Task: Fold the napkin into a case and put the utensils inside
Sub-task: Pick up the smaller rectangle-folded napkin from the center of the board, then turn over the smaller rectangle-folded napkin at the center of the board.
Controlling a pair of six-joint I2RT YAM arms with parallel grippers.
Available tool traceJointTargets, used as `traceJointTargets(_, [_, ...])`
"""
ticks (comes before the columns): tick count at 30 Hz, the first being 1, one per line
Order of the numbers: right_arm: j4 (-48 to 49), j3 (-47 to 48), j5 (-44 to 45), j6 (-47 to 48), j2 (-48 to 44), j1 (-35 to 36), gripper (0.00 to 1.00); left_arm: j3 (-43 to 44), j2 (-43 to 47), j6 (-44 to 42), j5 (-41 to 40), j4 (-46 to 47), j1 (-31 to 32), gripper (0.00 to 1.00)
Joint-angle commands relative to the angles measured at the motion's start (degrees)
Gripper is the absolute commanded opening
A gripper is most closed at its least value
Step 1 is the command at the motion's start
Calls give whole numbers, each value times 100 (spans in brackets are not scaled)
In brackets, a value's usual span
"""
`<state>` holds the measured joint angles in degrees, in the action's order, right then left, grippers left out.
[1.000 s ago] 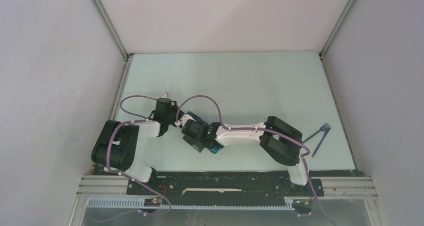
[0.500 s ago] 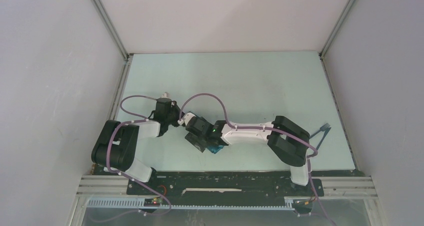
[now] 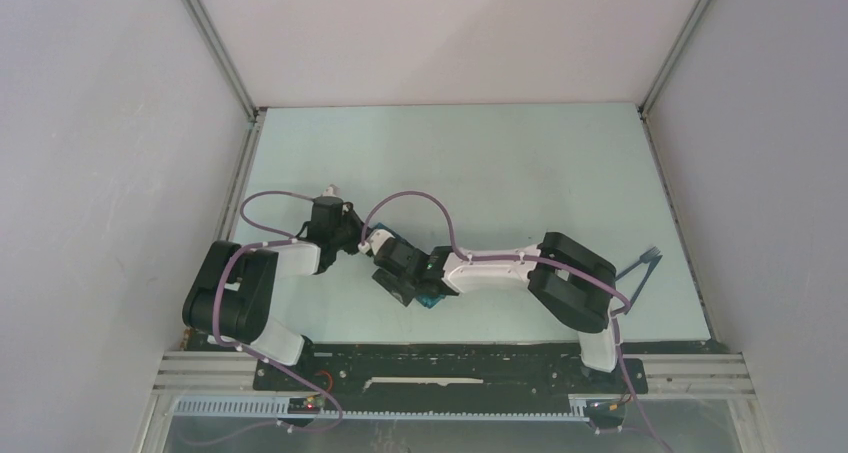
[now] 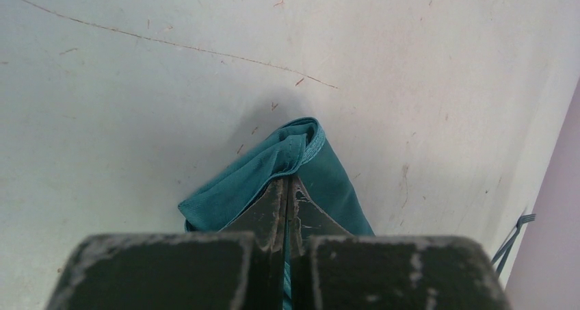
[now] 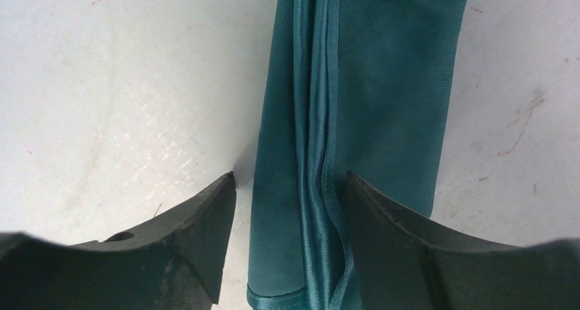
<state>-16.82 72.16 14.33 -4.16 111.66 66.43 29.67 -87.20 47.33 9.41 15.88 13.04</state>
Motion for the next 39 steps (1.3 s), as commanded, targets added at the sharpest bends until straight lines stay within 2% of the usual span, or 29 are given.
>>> traceJointTargets(1, [131, -257, -19, -273, 246, -56, 63, -133, 90, -302, -203, -534, -69, 0])
traceJointTargets(5, [261, -371, 26, -415, 164, -20, 46, -146, 231, -350, -172, -560, -68, 0])
traceJointTargets(11, [362, -420, 266, -523, 138, -22, 32, -122, 524, -438, -85, -632, -72, 1])
traceJointTargets(14, [422, -417, 288, -540, 106, -36, 12, -124, 733, -468, -37, -701, -73, 8])
traceJointTargets(16, [465, -421, 247, -554, 54, -62, 0, -112, 1003, -466, 32, -782, -72, 18])
traceJointTargets(19, [469, -420, 24, -641, -111, -138, 0, -60, 1570, -418, 57, -1054, -73, 41])
traceJointTargets(22, [473, -436, -509, -776, -430, -217, 0, 90, 2324, -473, -114, -1617, -78, 55])
traceJointTargets(24, [513, -457, -1032, -987, -677, -330, 0, 236, 2864, -585, -398, -2157, -77, 75])
traceJointTargets(26, [642, -496, -2041, -1499, -878, -602, 0, 336, 3388, -667, -741, -2645, -92, 78])
traceJointTargets(29, [1371, -959, -3309, -2357, -1118, -1083, 0, 385, 4071, -715, -1112, -3119, -112, 80])
traceJointTargets(34, [3821, -2111, -5166, -4347, -1127, -1981, 0, 449, 4647, -743, -1256, -3686, -112, 80])
traceJointTargets(39, [6213, -3114, -5907, -5788, -660, -2745, 0, 439, 4617, -690, -993, -3762, -117, 80])
